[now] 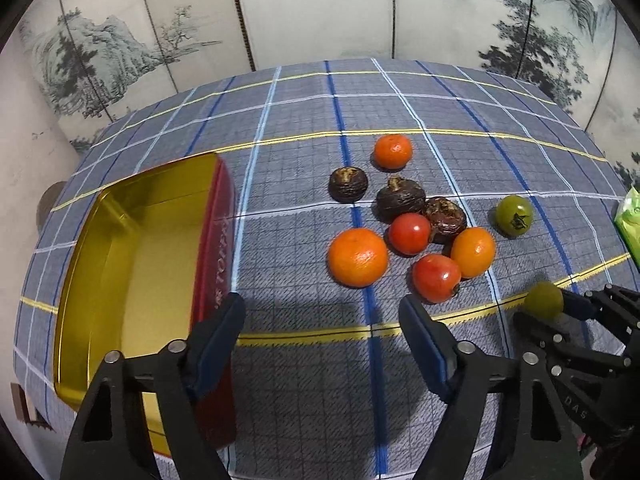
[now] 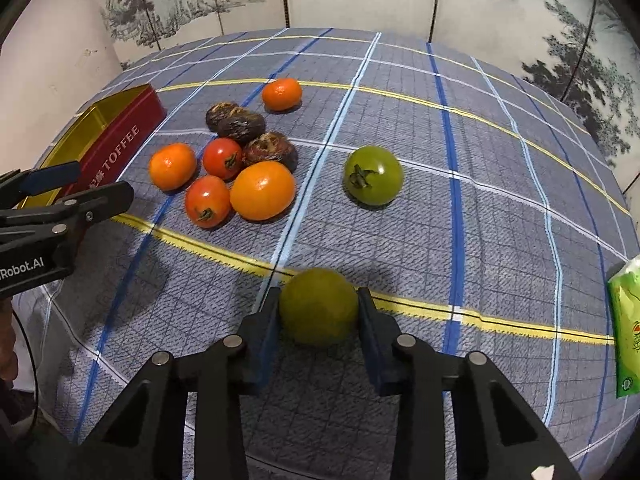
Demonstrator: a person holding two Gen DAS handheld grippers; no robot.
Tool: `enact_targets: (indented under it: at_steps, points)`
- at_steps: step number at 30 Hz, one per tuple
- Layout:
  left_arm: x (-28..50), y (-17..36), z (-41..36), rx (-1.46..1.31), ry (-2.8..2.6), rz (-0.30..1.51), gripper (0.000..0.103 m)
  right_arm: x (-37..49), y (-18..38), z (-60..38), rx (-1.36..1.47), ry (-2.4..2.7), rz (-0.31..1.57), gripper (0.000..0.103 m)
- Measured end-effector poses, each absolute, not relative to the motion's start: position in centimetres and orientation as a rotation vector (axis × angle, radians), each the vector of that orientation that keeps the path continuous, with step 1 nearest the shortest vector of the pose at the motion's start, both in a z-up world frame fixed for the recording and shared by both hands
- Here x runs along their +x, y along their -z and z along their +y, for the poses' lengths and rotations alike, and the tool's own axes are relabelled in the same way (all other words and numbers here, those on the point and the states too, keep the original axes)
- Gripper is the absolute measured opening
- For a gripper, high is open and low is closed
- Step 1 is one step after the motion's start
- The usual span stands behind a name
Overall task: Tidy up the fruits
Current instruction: 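Close right gripper around the large green tomato, then grasp the large orange mandarin with the left gripper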
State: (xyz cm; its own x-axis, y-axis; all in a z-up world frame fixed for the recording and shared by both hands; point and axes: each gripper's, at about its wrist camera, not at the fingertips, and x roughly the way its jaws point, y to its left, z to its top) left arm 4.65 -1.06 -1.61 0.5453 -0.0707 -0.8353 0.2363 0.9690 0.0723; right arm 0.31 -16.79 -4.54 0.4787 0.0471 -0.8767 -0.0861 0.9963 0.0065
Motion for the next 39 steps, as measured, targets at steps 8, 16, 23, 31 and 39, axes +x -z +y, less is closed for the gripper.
enact_targets:
  at_steps: [8,16,23,31,39]
  points:
    - [6.6,2.3,-1.8,0.144,0.245,1.033,0.063,1.2,4.3,-19.7,0.004,-0.009,1.053,0.033]
    - [9.3,4.2,-2.0,0.086,0.264,1.12,0.051,2.0,4.4,-21.4,0.026,0.029,1.048,0.033]
    - [10.5,5.0,-2.5,0.079,0.271,1.146,0.046,2.0,4.8,-21.6,0.028,0.031,1.047,0.033]
    - [11.0,5.1,-3.0,0.108,0.274,1.139,0.041,2.0,4.8,-21.5,0.019,0.037,1.048,0.034]
    - [10.2,3.5,-2.5,0.115,0.291,1.113,0.04,1.9,4.8,-21.1,-0.004,0.047,1.048,0.035]
